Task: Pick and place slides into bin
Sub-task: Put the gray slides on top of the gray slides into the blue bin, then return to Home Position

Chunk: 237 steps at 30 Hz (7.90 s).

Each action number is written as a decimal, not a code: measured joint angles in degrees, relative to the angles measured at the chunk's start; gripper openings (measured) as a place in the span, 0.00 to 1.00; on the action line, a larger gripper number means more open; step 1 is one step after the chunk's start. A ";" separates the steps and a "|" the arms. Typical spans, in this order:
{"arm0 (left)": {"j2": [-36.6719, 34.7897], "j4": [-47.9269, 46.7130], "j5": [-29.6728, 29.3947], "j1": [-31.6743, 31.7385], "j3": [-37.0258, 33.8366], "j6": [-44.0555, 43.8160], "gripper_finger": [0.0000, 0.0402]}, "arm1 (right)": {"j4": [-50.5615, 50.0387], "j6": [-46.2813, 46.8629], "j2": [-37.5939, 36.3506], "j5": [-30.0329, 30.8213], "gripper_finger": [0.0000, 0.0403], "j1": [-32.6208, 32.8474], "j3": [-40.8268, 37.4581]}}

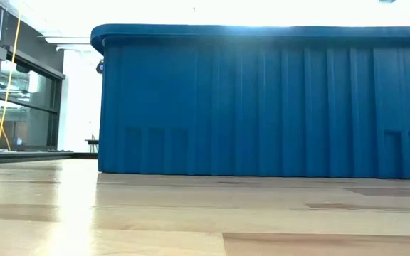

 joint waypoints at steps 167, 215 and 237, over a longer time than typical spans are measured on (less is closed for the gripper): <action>-28.00 25.44 -12.54 9.40 -16.36 0.07 0.03 | 78.47 -5.46 -52.24 -74.99 0.03 -63.36 -56.02; -82.64 76.66 -15.75 9.40 -110.99 -14.47 0.00 | 134.29 -24.20 -85.14 -22.28 0.00 -5.00 -124.63; -82.64 68.03 -14.92 9.40 -110.99 -14.94 0.00 | 135.02 -27.17 -93.77 -21.37 0.00 -0.78 -131.67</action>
